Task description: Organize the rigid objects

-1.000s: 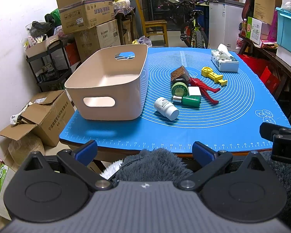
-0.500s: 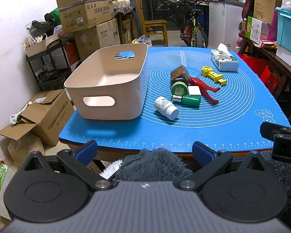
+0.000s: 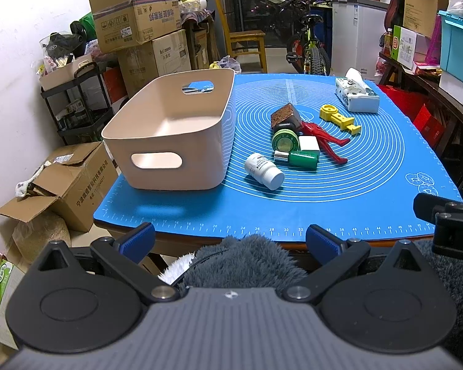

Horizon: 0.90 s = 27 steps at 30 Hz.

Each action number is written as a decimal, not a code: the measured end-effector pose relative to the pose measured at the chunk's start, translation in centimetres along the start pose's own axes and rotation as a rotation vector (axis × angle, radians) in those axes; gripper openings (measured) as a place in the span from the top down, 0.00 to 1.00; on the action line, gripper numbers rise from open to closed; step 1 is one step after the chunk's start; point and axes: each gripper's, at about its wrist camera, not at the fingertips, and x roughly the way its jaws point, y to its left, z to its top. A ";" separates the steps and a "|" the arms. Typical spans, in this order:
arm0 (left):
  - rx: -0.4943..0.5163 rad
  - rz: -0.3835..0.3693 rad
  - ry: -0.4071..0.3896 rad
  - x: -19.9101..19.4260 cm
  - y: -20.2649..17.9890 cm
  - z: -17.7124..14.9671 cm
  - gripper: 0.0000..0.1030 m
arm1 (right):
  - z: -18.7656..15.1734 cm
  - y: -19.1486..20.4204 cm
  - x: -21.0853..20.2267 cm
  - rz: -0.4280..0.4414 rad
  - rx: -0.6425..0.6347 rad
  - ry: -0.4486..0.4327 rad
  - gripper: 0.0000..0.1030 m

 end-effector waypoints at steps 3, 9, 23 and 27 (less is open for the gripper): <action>0.001 0.000 0.000 0.0 0.0 0.0 0.00 | 0.0 0.0 0.0 0.000 0.000 0.000 0.02; 0.002 0.003 -0.003 -0.2 -0.1 0.0 0.00 | 0.0 0.0 0.0 -0.002 -0.007 0.002 0.02; -0.035 -0.022 -0.037 -0.6 1.5 2.0 0.00 | 2.2 -1.5 -0.1 -0.009 0.032 0.000 0.02; -0.010 0.022 -0.071 -0.6 2.3 3.8 0.00 | 4.6 -1.6 0.4 -0.007 0.038 -0.023 0.02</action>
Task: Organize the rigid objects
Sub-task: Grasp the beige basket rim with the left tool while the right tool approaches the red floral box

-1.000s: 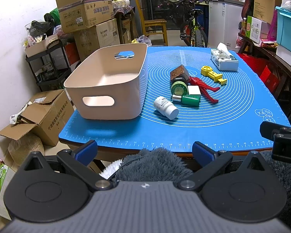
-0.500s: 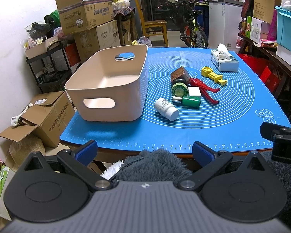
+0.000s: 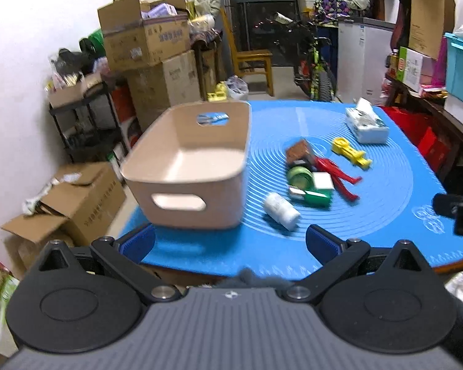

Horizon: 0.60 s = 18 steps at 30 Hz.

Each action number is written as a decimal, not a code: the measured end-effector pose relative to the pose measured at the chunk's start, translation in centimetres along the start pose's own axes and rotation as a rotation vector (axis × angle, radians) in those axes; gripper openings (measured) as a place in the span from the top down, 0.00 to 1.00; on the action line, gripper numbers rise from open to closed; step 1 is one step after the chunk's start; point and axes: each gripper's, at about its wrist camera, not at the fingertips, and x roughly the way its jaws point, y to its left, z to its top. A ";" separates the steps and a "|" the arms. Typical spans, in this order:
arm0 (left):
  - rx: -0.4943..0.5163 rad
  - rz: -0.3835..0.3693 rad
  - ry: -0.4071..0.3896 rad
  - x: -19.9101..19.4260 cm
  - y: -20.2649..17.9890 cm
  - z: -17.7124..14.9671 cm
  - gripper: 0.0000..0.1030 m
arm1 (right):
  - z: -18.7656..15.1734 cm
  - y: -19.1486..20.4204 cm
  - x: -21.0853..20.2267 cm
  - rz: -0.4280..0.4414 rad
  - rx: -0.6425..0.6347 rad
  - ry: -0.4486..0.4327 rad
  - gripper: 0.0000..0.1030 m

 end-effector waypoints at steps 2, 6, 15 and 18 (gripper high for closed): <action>-0.013 -0.003 0.004 0.4 0.8 1.2 0.00 | 1.2 0.2 0.4 -0.002 -0.003 -0.014 0.02; -0.061 0.019 -0.010 1.0 2.5 3.6 0.00 | 3.7 0.6 1.0 -0.001 -0.013 -0.049 0.02; -0.119 0.112 -0.010 3.3 6.5 8.6 0.00 | 8.3 1.6 4.2 0.041 -0.012 -0.064 0.02; -0.125 0.140 0.023 4.9 7.9 9.7 0.00 | 9.4 2.3 5.7 0.051 -0.020 -0.061 0.02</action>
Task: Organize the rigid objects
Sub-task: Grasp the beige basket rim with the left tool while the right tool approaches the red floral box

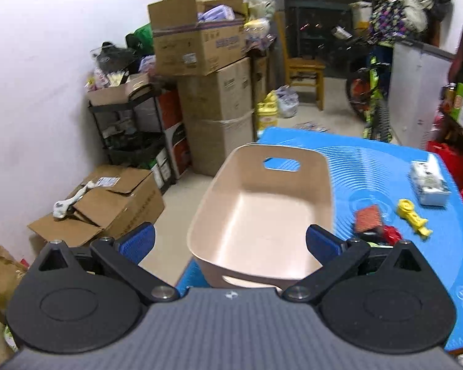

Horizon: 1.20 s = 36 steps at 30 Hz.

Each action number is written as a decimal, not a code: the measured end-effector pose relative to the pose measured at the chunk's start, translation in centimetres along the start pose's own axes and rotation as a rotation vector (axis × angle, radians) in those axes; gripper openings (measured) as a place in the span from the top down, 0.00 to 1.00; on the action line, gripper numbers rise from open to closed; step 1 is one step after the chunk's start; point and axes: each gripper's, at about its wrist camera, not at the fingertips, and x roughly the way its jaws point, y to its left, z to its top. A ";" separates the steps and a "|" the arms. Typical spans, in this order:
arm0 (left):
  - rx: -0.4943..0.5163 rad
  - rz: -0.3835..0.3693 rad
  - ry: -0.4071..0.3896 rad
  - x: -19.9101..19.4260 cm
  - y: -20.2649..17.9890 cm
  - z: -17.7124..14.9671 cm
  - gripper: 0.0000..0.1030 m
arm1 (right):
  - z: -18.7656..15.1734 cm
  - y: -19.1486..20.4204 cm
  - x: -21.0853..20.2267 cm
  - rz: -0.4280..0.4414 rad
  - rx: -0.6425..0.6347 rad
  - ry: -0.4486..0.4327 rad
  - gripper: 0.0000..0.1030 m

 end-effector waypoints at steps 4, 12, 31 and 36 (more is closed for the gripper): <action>0.014 0.015 0.076 3.4 1.3 1.4 0.00 | 1.3 1.1 3.5 0.010 0.011 0.019 0.02; 0.057 0.073 0.153 9.6 3.4 2.1 0.00 | 2.3 4.1 11.4 -0.001 -0.002 0.077 0.02; 0.098 0.015 0.331 18.6 6.1 0.4 0.17 | 1.8 8.8 25.8 -0.047 -0.068 0.254 0.02; 0.095 -0.004 0.365 19.4 5.9 0.0 0.20 | 0.6 8.8 27.5 -0.031 -0.077 0.308 0.02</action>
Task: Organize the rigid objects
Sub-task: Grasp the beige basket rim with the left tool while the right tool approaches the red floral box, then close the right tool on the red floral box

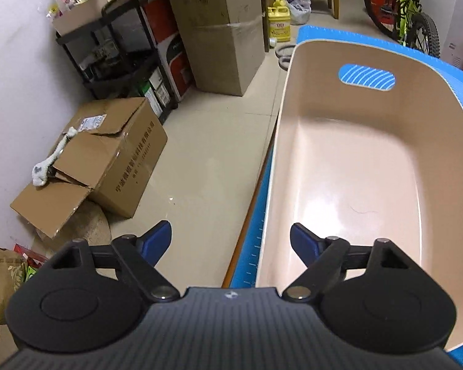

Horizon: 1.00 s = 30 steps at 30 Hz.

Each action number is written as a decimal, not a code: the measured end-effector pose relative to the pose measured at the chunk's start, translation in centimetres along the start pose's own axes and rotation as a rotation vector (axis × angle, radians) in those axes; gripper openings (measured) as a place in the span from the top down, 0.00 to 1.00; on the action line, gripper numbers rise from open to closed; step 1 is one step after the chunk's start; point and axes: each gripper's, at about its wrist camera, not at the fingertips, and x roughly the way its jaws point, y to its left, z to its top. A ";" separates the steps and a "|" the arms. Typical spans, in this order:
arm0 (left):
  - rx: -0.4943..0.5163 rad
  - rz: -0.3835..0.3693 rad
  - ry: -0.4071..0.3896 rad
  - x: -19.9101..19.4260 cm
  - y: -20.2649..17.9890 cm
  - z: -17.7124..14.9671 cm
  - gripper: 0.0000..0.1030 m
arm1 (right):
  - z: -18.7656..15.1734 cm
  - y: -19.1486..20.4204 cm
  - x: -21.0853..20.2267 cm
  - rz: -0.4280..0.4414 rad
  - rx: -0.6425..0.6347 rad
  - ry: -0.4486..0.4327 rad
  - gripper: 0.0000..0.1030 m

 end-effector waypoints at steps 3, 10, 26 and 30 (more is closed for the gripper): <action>0.004 -0.010 0.018 0.5 0.1 0.0 0.29 | -0.3 0.4 0.9 0.004 -0.014 0.018 0.02; -0.005 -0.048 0.039 0.9 0.1 0.1 0.56 | -0.6 2.0 2.7 -0.025 -0.032 0.043 0.03; -0.030 -0.099 0.039 1.1 -0.4 0.3 0.87 | -0.8 3.1 3.7 -0.097 -0.084 0.033 0.33; -0.036 -0.102 0.034 1.0 -0.5 0.3 0.88 | -0.8 2.6 3.5 -0.084 -0.075 0.031 0.35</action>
